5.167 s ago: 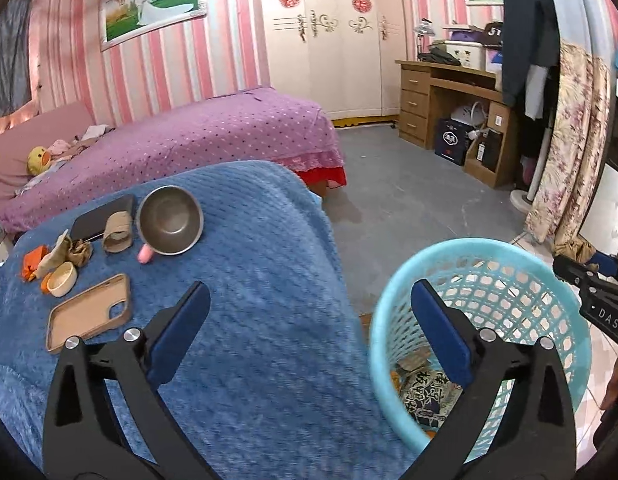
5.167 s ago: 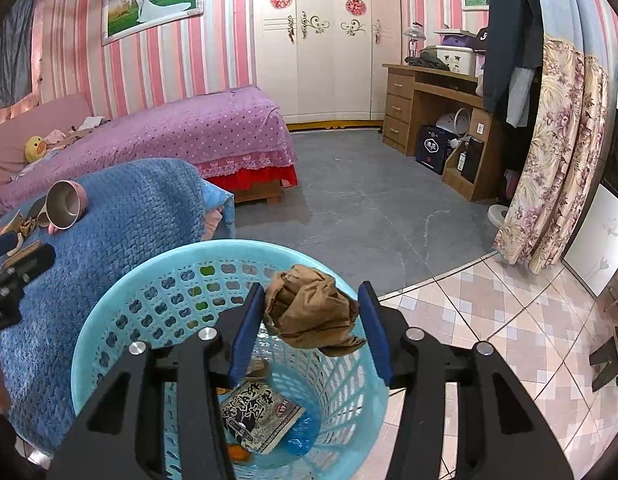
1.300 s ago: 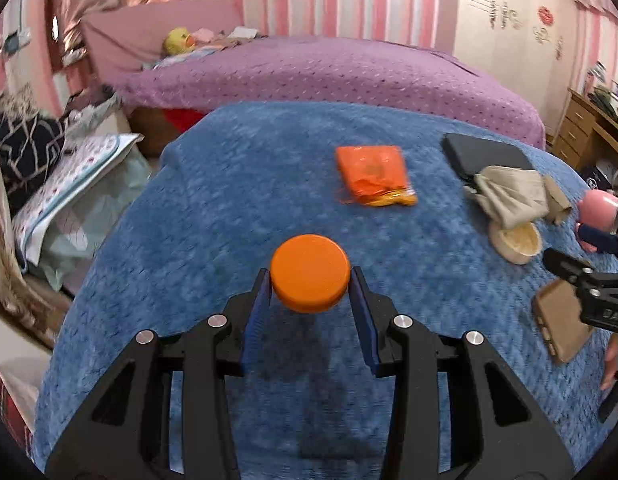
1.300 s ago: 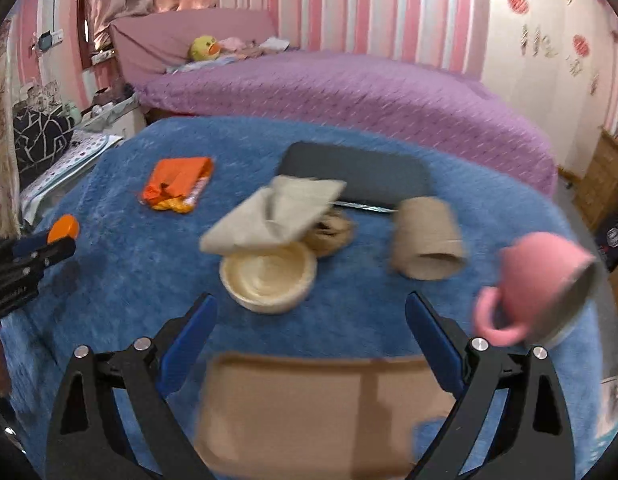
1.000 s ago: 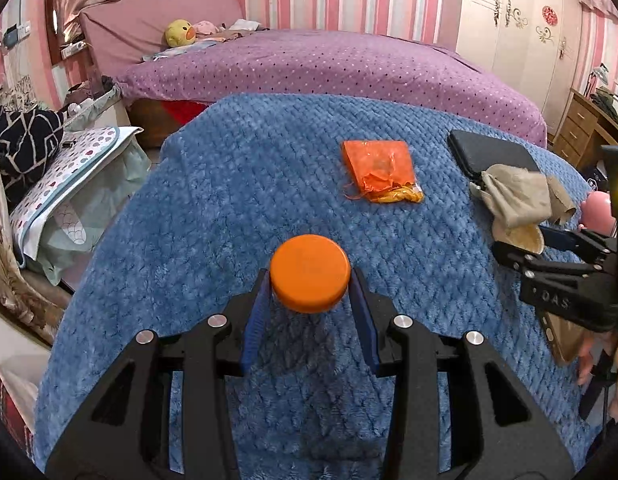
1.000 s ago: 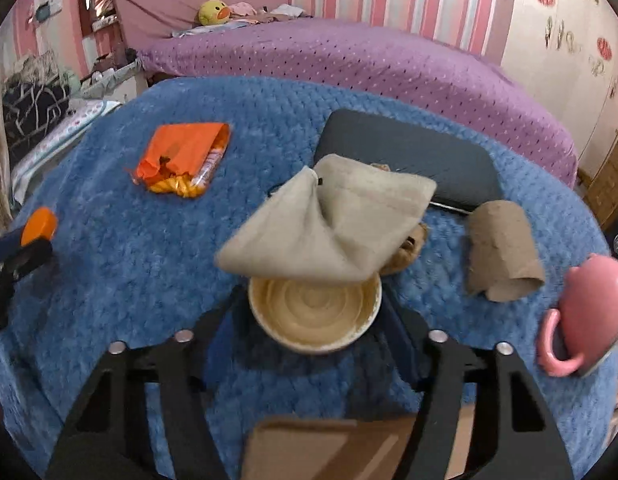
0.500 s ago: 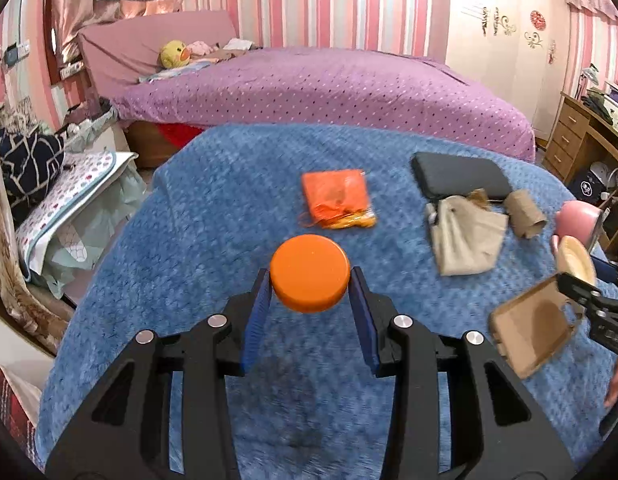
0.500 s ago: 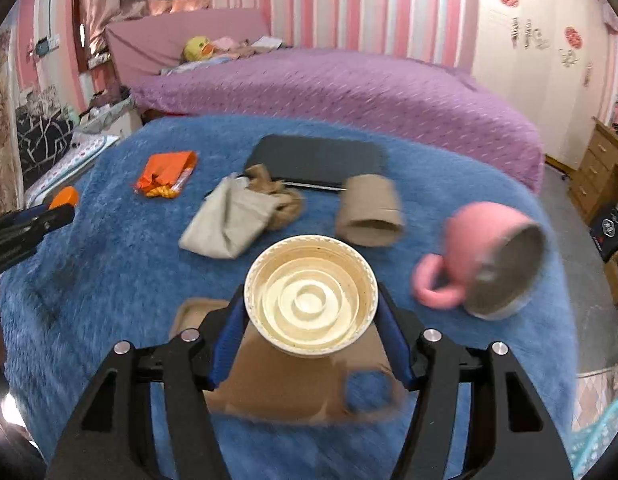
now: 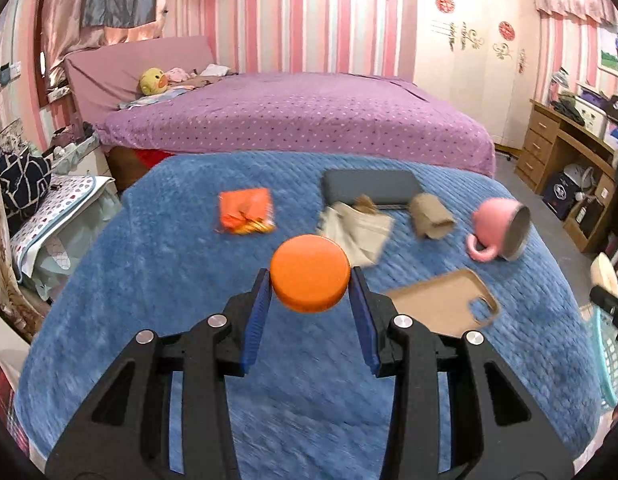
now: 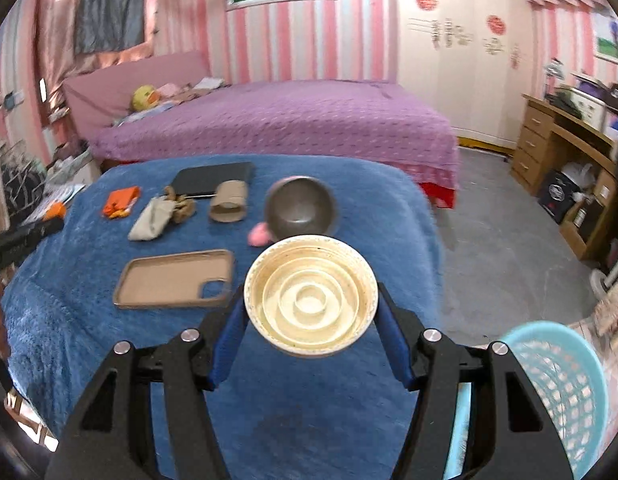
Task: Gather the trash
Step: 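Carry both lids over the light-blue basket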
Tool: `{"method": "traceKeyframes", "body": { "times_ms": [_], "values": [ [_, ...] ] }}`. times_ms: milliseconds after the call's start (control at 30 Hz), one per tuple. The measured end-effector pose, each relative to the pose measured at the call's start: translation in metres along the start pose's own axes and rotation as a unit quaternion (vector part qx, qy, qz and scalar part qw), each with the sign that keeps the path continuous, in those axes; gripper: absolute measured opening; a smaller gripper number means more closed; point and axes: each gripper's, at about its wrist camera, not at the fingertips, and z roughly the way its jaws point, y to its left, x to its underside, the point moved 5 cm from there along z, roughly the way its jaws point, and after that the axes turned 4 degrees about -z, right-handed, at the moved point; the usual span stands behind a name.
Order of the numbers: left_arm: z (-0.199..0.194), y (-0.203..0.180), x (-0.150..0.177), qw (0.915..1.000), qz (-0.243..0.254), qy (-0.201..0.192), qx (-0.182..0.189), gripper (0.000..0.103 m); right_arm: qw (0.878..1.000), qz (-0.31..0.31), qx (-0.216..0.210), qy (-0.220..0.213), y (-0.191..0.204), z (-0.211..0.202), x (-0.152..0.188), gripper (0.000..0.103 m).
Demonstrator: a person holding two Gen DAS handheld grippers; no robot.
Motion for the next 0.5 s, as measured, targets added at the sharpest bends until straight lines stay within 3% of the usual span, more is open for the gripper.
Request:
{"method": "traceKeyframes", "body": {
  "times_ms": [500],
  "values": [
    [-0.016,-0.103,0.035,0.9973,0.056,0.001,0.048,0.039,0.998,0.039,0.053,-0.008,-0.086,-0.023,0.028,0.061]
  ]
}}
